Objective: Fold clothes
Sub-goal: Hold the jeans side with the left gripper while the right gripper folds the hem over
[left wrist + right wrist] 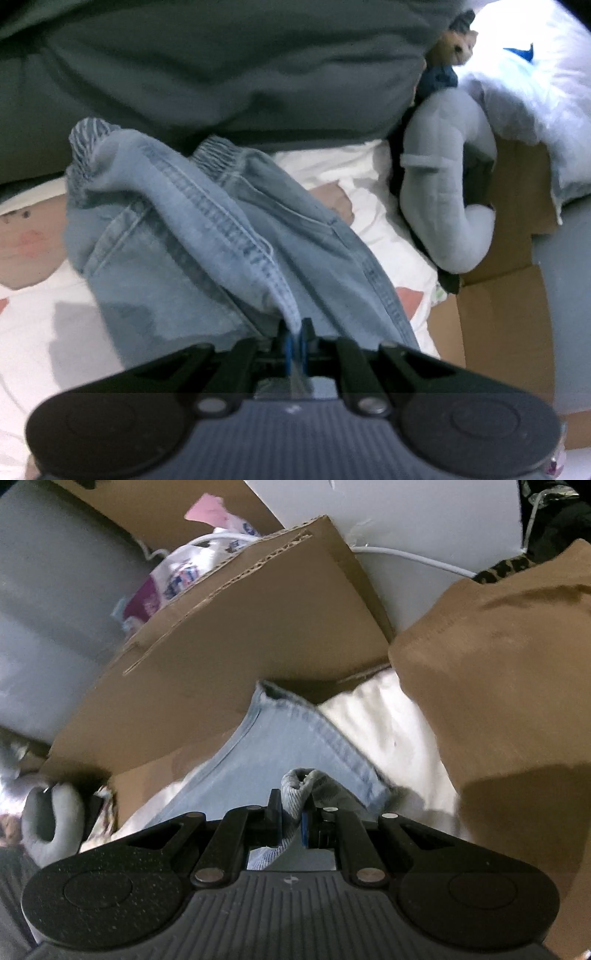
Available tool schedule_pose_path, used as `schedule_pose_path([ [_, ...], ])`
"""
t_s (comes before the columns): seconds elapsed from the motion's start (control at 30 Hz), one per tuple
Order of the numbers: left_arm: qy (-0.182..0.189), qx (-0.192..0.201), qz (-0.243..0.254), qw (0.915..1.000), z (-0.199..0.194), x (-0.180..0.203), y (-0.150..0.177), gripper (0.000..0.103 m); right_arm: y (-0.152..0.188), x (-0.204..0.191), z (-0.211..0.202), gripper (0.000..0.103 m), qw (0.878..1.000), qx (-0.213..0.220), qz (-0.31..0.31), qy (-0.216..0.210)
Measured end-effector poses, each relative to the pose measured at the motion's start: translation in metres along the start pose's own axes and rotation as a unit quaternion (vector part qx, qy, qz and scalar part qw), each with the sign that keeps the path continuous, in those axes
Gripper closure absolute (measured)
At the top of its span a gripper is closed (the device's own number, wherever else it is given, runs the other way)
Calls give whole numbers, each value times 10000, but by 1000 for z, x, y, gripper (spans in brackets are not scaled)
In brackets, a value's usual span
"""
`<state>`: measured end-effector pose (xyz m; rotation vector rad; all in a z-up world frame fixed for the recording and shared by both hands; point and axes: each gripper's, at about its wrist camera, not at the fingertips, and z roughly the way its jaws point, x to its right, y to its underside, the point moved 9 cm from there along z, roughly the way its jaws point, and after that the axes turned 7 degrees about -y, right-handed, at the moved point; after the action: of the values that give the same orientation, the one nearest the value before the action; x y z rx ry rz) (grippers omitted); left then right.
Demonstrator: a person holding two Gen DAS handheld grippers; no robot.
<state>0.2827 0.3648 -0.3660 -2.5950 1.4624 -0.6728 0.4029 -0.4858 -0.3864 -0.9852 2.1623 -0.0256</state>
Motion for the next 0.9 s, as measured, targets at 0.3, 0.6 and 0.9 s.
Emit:
schedule_pose_path([
  [0.3,-83,33,123,9999,43,45,-22,98,-30,-2,61,95,9999,11,41,144],
  [0.6,-228,32,112,9997,80,56,-35,98,-45,-12,96,95,10000,78,-23,44],
  [0.9,-136,108,13,9998,90,70,-50,98,-55,-21,108,95,9994,322,111,-64],
])
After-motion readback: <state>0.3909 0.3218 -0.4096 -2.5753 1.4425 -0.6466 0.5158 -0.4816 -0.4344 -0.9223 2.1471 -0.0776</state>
